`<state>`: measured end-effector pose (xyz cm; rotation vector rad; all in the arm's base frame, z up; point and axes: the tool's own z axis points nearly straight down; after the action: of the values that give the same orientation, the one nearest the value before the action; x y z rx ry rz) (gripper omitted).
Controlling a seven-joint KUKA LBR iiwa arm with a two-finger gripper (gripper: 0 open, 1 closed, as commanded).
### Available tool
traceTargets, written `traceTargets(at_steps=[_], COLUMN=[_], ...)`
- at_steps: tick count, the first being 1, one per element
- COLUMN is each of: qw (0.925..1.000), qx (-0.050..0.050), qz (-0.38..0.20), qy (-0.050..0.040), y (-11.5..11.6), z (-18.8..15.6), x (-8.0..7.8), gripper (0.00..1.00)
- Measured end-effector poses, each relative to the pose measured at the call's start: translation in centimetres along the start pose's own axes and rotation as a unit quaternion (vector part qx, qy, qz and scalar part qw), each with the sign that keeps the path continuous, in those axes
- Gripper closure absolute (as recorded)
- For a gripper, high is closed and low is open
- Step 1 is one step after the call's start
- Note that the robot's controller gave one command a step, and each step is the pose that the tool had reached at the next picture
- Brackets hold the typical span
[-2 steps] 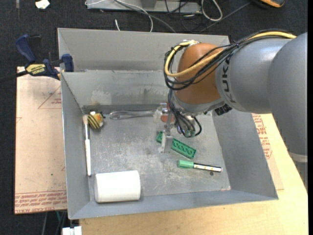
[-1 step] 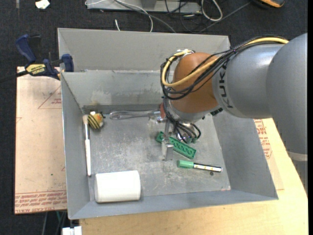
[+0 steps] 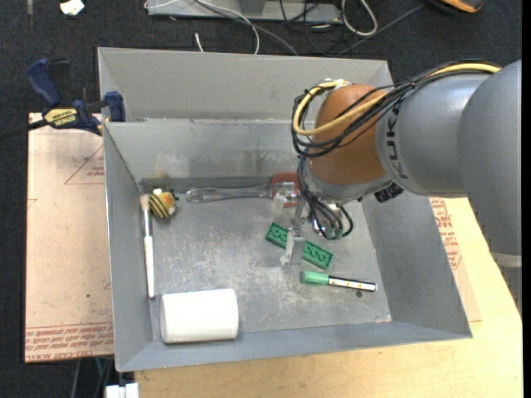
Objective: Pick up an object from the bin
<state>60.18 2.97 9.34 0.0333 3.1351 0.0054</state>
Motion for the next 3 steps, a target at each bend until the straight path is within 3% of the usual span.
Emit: traceTargets(at_steps=[1,2,3], qw=[1.0,0.9996,0.9996], qx=[-0.001,0.0,0.0], qz=[-0.006,0.029,0.03], qy=[-0.0009,-0.0009,-0.0009], y=[-1.8,-10.1,-10.1], z=[-0.1,2.2,2.2], x=[-0.3,6.3,6.3], gripper=[0.0,1.0,1.0])
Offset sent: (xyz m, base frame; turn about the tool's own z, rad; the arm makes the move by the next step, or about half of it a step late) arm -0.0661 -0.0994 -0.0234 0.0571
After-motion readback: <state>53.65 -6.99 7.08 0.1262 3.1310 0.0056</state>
